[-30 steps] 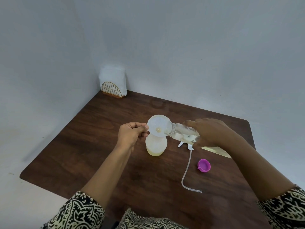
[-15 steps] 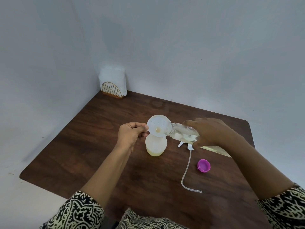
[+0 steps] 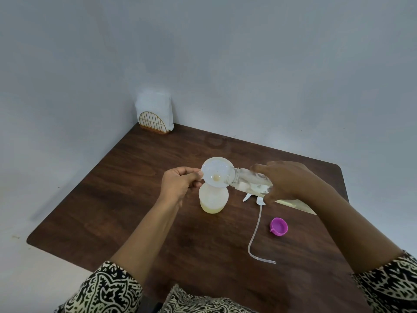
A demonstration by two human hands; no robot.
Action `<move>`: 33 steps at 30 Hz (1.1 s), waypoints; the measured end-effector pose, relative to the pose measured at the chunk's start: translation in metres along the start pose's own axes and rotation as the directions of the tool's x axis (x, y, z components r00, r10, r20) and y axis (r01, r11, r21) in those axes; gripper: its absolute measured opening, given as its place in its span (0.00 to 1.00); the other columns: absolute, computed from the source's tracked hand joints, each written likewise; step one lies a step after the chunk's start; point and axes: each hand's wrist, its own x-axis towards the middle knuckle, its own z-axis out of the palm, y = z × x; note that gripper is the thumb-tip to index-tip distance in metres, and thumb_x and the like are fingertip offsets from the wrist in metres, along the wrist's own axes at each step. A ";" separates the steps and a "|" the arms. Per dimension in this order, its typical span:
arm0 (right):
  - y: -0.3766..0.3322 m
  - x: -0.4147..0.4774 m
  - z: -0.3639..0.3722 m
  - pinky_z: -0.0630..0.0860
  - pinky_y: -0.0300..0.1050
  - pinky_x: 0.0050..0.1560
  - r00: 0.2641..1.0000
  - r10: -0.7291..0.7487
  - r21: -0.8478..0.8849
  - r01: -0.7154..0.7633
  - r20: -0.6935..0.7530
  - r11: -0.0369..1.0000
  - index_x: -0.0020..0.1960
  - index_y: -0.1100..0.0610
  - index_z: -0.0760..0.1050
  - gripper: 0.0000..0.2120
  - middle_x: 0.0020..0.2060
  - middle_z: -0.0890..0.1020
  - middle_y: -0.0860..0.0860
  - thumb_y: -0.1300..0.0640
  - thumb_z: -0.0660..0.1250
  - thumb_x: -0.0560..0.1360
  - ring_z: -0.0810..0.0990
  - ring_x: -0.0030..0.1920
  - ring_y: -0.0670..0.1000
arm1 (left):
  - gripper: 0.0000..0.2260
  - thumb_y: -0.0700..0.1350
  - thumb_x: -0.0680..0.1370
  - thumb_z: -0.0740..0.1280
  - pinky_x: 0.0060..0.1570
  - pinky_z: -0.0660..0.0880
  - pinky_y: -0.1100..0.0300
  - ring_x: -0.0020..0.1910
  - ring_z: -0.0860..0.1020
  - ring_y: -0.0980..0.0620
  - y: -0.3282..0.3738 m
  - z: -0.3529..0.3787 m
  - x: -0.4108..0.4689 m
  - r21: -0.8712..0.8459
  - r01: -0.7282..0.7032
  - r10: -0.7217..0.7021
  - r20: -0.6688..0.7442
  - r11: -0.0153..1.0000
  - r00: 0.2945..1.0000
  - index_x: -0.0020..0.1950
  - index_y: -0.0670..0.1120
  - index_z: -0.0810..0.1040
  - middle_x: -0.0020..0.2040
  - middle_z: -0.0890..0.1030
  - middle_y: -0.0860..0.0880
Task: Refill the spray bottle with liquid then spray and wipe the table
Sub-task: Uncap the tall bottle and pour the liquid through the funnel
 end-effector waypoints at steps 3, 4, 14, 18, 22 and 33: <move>0.000 0.000 0.000 0.68 0.41 0.38 1.000 -0.002 0.003 0.002 0.000 1.000 0.68 0.43 0.63 0.33 0.49 0.77 0.45 0.44 0.71 0.66 0.73 0.44 0.48 | 0.02 0.36 0.72 0.73 0.32 0.78 0.64 0.27 0.78 0.56 0.000 0.000 0.000 -0.003 -0.002 0.002 0.004 1.000 1.000 0.41 0.41 0.83 0.32 0.83 0.46; 0.000 0.000 0.001 0.69 0.41 0.38 1.000 -0.002 0.004 0.002 -0.001 1.000 0.68 0.43 0.63 0.33 0.49 0.78 0.45 0.44 0.71 0.66 0.73 0.44 0.48 | 0.02 0.36 0.72 0.73 0.32 0.78 0.64 0.27 0.78 0.56 0.000 0.000 0.000 -0.005 -0.003 0.003 0.005 1.000 1.000 0.41 0.41 0.83 0.32 0.83 0.46; 0.000 0.002 0.001 0.67 0.40 0.37 1.000 -0.011 -0.013 0.010 -0.016 1.000 0.68 0.43 0.63 0.33 0.49 0.78 0.45 0.43 0.71 0.66 0.73 0.44 0.47 | 0.01 0.37 0.72 0.74 0.30 0.75 0.65 0.27 0.78 0.56 -0.001 -0.001 0.000 0.003 -0.006 0.006 -0.004 1.000 1.000 0.42 0.42 0.83 0.33 0.84 0.46; 0.000 0.002 0.001 0.66 0.39 0.35 1.000 -0.013 -0.014 0.013 -0.015 1.000 0.67 0.43 0.64 0.33 0.48 0.78 0.45 0.43 0.71 0.65 0.74 0.43 0.47 | 0.01 0.37 0.72 0.74 0.31 0.75 0.65 0.28 0.78 0.56 -0.001 0.000 0.001 0.015 -0.003 0.004 -0.014 1.000 1.000 0.43 0.42 0.84 0.34 0.84 0.46; 0.000 0.002 0.000 0.61 0.37 0.32 1.000 -0.015 -0.019 0.014 -0.013 1.000 0.67 0.43 0.64 0.33 0.49 0.78 0.44 0.42 0.71 0.66 0.73 0.43 0.47 | 0.02 0.37 0.72 0.74 0.32 0.76 0.64 0.29 0.78 0.56 -0.001 0.000 0.000 0.019 -0.002 0.002 -0.016 1.000 1.000 0.43 0.41 0.84 0.35 0.84 0.45; -0.002 0.000 -0.004 0.64 0.39 0.34 1.000 -0.006 -0.015 0.006 -0.001 1.000 0.65 0.44 0.65 0.31 0.44 0.75 0.43 0.42 0.71 0.65 0.72 0.42 0.47 | 0.01 0.37 0.72 0.73 0.33 0.78 0.64 0.27 0.78 0.57 -0.001 0.000 0.000 0.021 -0.007 0.007 -0.010 1.000 1.000 0.42 0.42 0.83 0.32 0.84 0.47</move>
